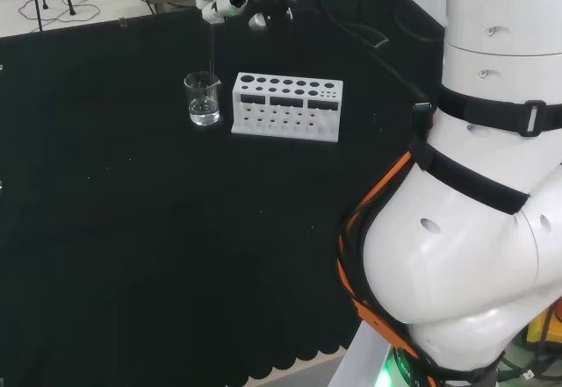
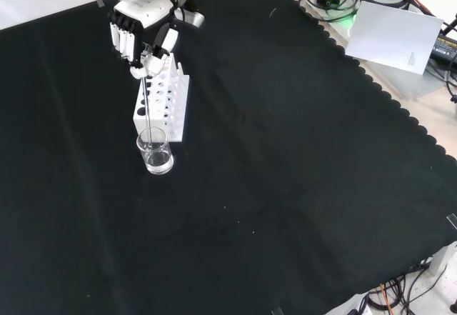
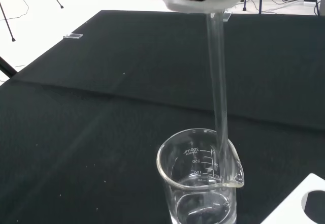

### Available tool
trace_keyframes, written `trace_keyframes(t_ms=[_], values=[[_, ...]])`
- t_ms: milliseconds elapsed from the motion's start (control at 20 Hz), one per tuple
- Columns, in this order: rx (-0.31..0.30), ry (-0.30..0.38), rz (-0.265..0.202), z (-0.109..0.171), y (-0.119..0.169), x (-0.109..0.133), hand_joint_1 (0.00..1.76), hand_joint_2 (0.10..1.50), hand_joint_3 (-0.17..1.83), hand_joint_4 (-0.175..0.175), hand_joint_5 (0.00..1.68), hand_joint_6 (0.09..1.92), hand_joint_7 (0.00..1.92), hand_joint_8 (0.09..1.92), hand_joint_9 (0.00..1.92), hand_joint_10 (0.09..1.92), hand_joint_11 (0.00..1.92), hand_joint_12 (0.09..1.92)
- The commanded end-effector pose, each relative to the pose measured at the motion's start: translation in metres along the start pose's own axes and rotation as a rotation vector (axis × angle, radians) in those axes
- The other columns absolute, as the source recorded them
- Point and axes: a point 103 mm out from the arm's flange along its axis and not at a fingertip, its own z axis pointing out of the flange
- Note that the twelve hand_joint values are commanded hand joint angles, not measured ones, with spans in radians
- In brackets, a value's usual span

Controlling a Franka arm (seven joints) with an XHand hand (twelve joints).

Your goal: Put the glass rod back on the white test tube rack.

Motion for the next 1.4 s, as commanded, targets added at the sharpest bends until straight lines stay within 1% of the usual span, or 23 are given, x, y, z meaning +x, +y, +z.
trace_keyframes(t_ms=[50,500,850,950,1050,1200,1400], values=[[-0.018,-0.004,-0.004,-0.004,0.004,0.003,1.30,1.05,0.01,-0.175,1.19,0.32,1.14,1.06,1.72,0.72,1.34,0.82],[-0.017,-0.006,0.010,-0.007,0.004,0.004,1.30,1.05,0.01,-0.175,1.19,0.32,1.14,1.06,1.72,0.72,1.34,0.82],[-0.033,0.001,0.021,-0.013,0.002,0.003,1.30,1.05,0.01,-0.175,1.19,0.32,1.14,1.06,1.72,0.72,1.34,0.82],[-0.053,0.005,0.024,-0.020,-0.003,0.001,1.30,1.05,0.01,-0.175,1.19,0.32,1.14,1.06,1.72,0.72,1.34,0.82],[-0.071,0.013,0.024,-0.034,-0.015,-0.002,1.30,1.05,0.01,-0.175,1.19,0.32,1.14,1.06,1.72,0.72,1.34,0.82],[-0.082,0.032,0.017,-0.053,-0.028,-0.006,1.30,1.05,0.01,-0.175,1.19,0.32,1.14,1.06,1.72,0.72,1.34,0.82],[-0.091,0.043,0.030,-0.064,-0.036,-0.011,1.30,1.05,0.01,-0.175,1.19,0.32,1.14,1.07,1.72,0.72,1.35,0.82]])
